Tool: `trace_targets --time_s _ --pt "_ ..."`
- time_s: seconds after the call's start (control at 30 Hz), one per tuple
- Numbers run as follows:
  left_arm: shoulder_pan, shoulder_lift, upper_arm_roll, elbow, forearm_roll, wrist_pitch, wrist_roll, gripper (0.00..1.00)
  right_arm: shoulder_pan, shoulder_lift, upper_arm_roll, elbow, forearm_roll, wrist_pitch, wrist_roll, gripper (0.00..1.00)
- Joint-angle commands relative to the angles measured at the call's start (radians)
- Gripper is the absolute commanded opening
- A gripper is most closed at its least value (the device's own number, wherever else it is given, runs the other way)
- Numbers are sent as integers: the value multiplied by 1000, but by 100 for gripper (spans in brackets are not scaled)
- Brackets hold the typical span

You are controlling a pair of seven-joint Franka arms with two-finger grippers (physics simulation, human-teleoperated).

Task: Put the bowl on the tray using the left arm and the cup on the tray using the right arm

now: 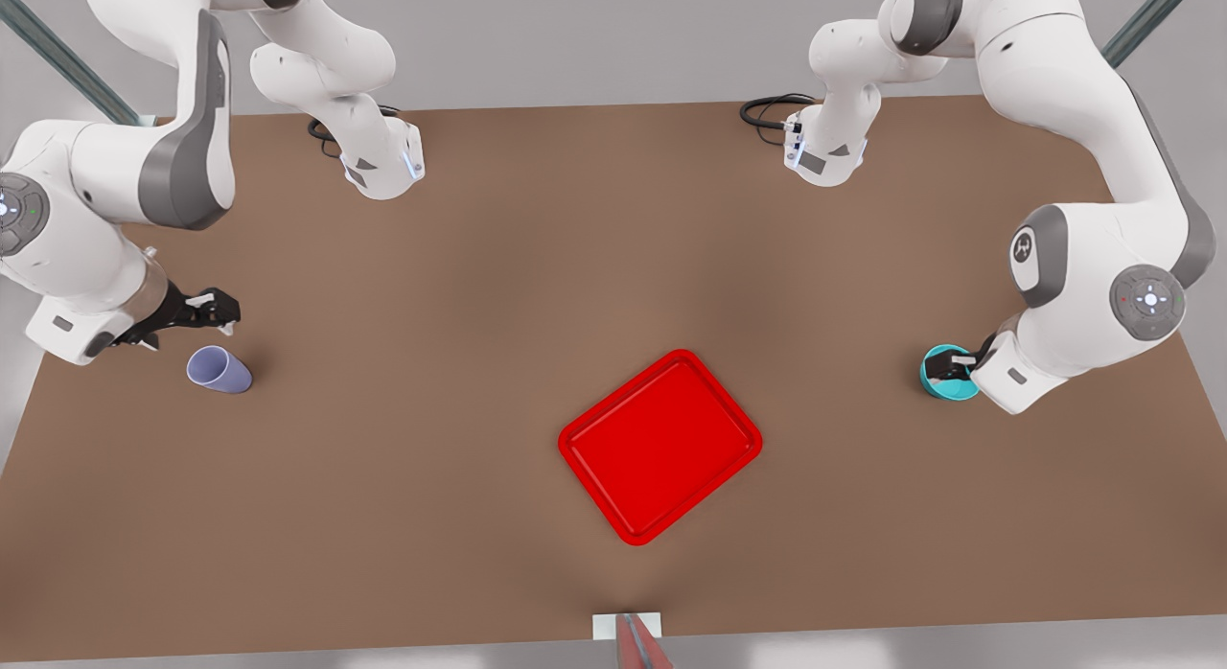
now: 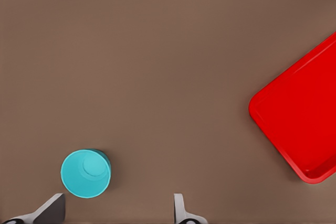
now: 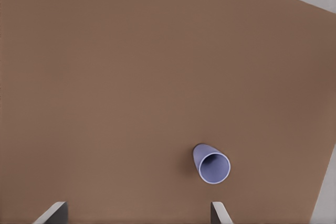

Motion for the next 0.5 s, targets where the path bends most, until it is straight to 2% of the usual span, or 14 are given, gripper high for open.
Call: trace_targets --time_s 0.0,0.07,0.13,0.23,0.3,0.47 --pt "0 1 0 -2 7 0 -1 100 -2 0 0 0 0 0 0 100" --pt "11 25 8 -3 -7 2 2 100 -2 0 0 0 0 0 0 100" --pt "89 37 34 -58 -125 20 86 100 -2 0 0 0 0 0 0 100" --pt "228 74 54 -181 -203 75 303 100 -4 3 0 0 0 1 -1 100" --pt "288 77 78 -302 -257 195 468 100 -4 6 0 2 0 1 0 100" --pt "339 189 95 -316 -304 273 597 100 -5 14 -2 2 2 1 -1 100"
